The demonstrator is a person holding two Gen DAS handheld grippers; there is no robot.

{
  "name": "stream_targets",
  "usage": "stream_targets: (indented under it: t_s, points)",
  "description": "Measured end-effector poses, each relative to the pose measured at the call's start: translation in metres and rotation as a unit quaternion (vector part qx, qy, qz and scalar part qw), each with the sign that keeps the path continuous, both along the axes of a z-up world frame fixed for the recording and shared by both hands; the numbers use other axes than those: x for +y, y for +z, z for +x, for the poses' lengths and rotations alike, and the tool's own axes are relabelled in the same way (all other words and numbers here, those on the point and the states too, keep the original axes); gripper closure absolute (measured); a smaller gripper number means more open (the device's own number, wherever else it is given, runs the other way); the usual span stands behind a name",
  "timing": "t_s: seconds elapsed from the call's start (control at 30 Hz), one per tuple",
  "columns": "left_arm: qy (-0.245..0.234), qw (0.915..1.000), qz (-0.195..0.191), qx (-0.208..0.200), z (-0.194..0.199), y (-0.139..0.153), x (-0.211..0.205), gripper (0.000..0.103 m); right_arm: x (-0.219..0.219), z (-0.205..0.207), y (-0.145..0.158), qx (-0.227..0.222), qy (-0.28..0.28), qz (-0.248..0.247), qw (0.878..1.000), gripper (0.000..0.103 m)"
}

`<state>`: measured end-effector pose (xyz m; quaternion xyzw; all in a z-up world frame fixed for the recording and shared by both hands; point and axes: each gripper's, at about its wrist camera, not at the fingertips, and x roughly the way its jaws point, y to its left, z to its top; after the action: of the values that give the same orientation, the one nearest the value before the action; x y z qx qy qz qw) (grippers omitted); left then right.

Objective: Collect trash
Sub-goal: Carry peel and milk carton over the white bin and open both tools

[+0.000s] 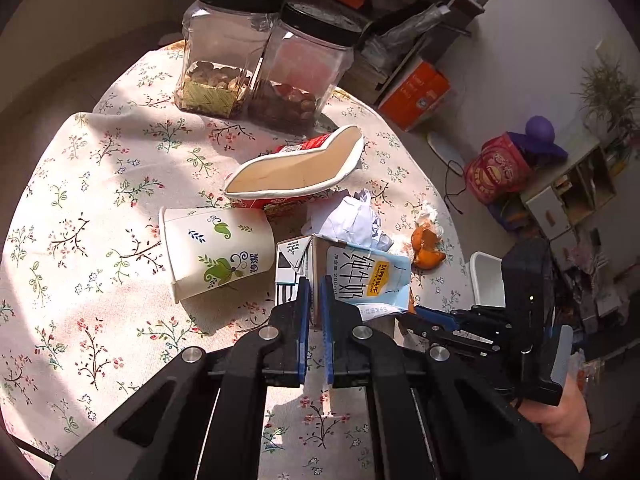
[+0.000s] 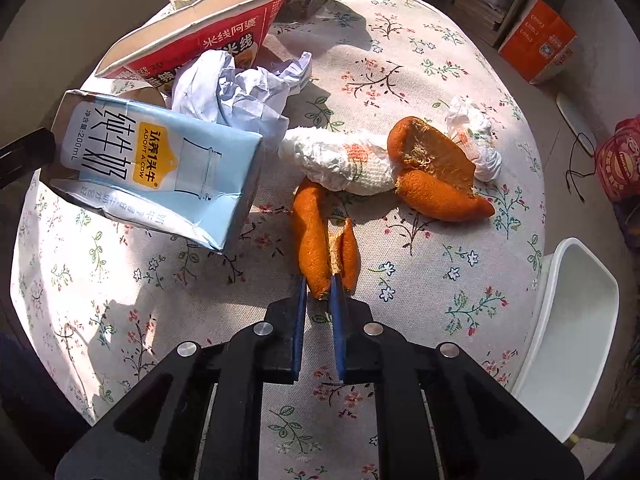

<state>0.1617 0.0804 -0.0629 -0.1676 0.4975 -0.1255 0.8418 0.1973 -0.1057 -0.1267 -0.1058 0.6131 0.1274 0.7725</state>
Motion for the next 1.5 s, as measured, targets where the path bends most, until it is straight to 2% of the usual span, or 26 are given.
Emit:
stream_targets:
  t_s: [0.2,0.4,0.73,1.07,1.23,1.5]
  points:
    - [-0.003,0.9998,-0.014,-0.015,0.001,0.010,-0.003,0.097,-0.021,-0.003,0.042,-0.028,-0.032,0.057,0.997,0.094]
    - [-0.009,0.9994,-0.021,-0.025,0.002,0.018,-0.016,0.097,-0.053,-0.007,0.068,-0.053,-0.069,0.092,0.992,0.094]
    - [-0.029,0.9983,-0.035,-0.037,0.008,0.025,-0.057,0.097,-0.098,-0.021,0.100,-0.094,-0.114,0.120,0.982,0.095]
    - [-0.075,0.9943,-0.072,-0.023,0.016,0.014,-0.138,0.097,-0.164,-0.040,0.111,-0.114,-0.179,0.120,0.970,0.095]
    - [-0.098,0.9905,-0.096,-0.001,0.018,0.004,-0.185,0.097,-0.203,-0.051,0.109,-0.117,-0.222,0.102,0.963,0.095]
    - [-0.130,0.9864,-0.097,0.023,0.010,-0.014,-0.258,0.097,-0.239,-0.065,0.110,-0.120,-0.261,0.088,0.954,0.095]
